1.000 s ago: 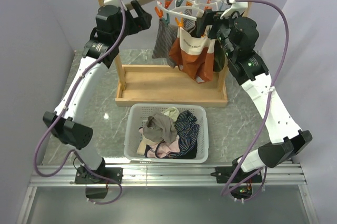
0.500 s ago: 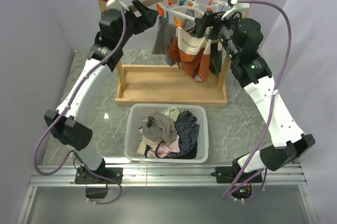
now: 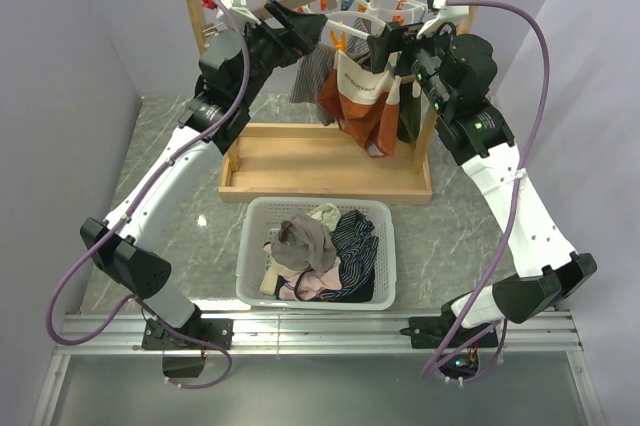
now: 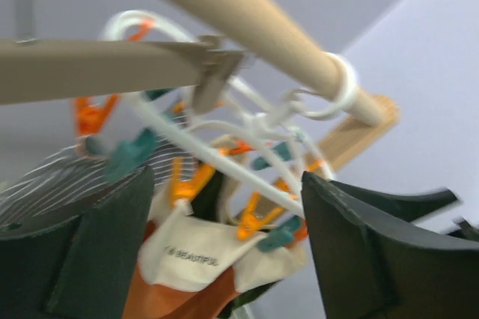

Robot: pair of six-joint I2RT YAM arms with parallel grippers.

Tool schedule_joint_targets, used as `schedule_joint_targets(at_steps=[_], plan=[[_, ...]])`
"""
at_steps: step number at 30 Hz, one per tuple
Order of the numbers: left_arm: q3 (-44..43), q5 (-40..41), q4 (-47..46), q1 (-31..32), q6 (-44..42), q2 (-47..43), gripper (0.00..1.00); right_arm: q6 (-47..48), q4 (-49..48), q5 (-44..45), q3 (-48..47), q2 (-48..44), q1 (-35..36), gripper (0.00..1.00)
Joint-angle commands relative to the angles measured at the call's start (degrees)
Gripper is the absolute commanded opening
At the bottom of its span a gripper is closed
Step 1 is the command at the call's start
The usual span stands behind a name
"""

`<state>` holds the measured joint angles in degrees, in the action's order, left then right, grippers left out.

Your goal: Remove the underwear clipped to the hanger

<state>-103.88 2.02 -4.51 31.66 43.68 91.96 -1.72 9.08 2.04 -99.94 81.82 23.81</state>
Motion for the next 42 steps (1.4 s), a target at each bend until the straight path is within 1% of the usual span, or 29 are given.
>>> schedule_joint_targets(at_steps=[1, 2, 3, 4, 5, 6, 8, 9, 10, 12, 14, 16, 17, 18, 19, 20, 21, 23, 24, 26, 28, 29, 30, 36, 39, 42], plan=[[-3.5, 11.1, 11.8, -0.3, 3.0, -2.0, 0.83, 1.1, -0.9, -0.5, -0.1, -1.8, -0.1, 0.95], [-2.4, 13.0, 13.0, -0.3, 2.9, -3.2, 0.76, 1.0, -1.1, -0.6, 0.3, -1.9, -0.3, 0.95], [-0.5, 15.7, 13.2, -0.3, 3.2, -4.6, 0.56, 0.9, -1.3, -0.9, 1.0, -2.2, -0.2, 0.95], [4.9, 16.1, 10.5, -0.5, 3.6, -8.1, 0.46, 0.6, -1.4, -1.1, 1.3, -2.5, -0.2, 0.95], [7.5, 16.9, 9.1, -0.6, 4.2, -9.9, 0.39, 0.3, -1.6, -1.2, 1.7, -2.7, -0.2, 0.95], [9.3, 17.7, 8.8, -0.6, 4.9, -11.2, 0.25, 0.1, -2.0, -1.2, 2.4, -3.0, -0.3, 0.95], [10.6, 21.3, 12.7, -0.6, 7.1, -13.2, 0.13, -0.2, -1.9, -1.6, 2.6, -3.2, -0.3, 0.95], [10.1, 22.4, 14.9, -0.8, 8.1, -13.6, 0.03, -0.1, -1.9, -1.6, 2.8, -3.3, -0.2, 0.95], [10.4, 25.1, 18.5, -1.1, 9.6, -14.1, 0.01, -0.1, -1.9, -1.6, 2.9, -3.6, -0.3, 0.95], [13.4, 27.2, 20.6, -2.5, 11.5, -16.2, 0.01, -0.2, -2.0, -1.6, 3.3, -3.7, -0.3, 0.95], [16.5, 27.3, 19.1, -4.2, 11.7, -18.2, 0.01, -0.4, -1.9, -2.0, 3.4, -3.9, -0.3, 0.95], [20.5, 26.3, 16.7, -8.1, 9.7, -21.0, 0.01, -0.6, -1.4, -1.9, 3.5, -3.9, -0.3, 0.95], [21.4, 22.2, 13.8, -9.8, 9.1, -21.7, 0.01, -0.7, -1.3, -3.2, 3.8, -3.8, -0.3, 0.95], [23.0, 20.1, 12.7, -13.9, 8.5, -22.4, 0.01, -0.7, -1.1, -3.4, 4.0, -3.8, -0.3, 0.95], [23.3, 18.4, 12.6, -15.7, 9.6, -22.3, 0.01, -0.8, -1.0, -3.6, 4.1, -3.7, -0.3, 0.95], [23.5, 12.9, 12.0, -17.6, 9.6, -21.9, 0.0, -1.1, -1.1, -4.1, 4.3, -3.6, -0.3, 0.95], [23.3, 9.7, 9.5, -20.5, 9.3, -20.4, 0.01, -1.4, -1.2, -4.3, 4.8, -3.6, -0.3, 0.95], [22.0, 7.8, 9.1, -21.0, 9.2, -18.8, 0.01, -1.6, -1.1, -4.9, 4.8, -3.3, -0.3, 0.95], [21.4, 6.3, 6.6, -20.9, 8.9, -17.3, 0.01, -1.5, -1.0, -5.2, 4.8, -3.2, -0.3, 0.95], [20.3, 5.5, 5.2, -21.0, 9.3, -15.7, 0.0, -1.5, -1.1, -5.1, 4.8, -3.2, -0.3, 0.95], [17.8, 5.9, 5.0, -21.0, 9.8, -12.7, 0.01, -1.4, -1.3, -5.2, 4.9, -3.2, -0.3, 0.95], [15.1, 5.5, 5.0, -21.1, 9.8, -11.6, 0.01, -1.4, -1.3, -5.3, 4.9, -3.3, -0.3, 0.95], [13.6, 4.1, 5.0, -21.1, 9.7, -9.1, 0.01, -1.4, -1.3, -5.4, 5.0, -3.2, -0.3, 0.95], [6.9, -0.7, -1.6, -20.7, 11.7, -2.0, 0.01, -1.6, -1.4, -4.8, 6.2, -3.8, -0.3, 0.95], [1.6, -1.5, -1.2, -19.4, 11.9, 2.3, 0.01, -2.2, 0.9, -3.5, 5.4, -4.1, -0.3, 0.95], [-3.6, -1.6, -0.5, -18.0, 12.2, 6.2, 0.01, -3.3, 3.7, 0.1, 6.1, -6.5, -0.3, 0.94]])
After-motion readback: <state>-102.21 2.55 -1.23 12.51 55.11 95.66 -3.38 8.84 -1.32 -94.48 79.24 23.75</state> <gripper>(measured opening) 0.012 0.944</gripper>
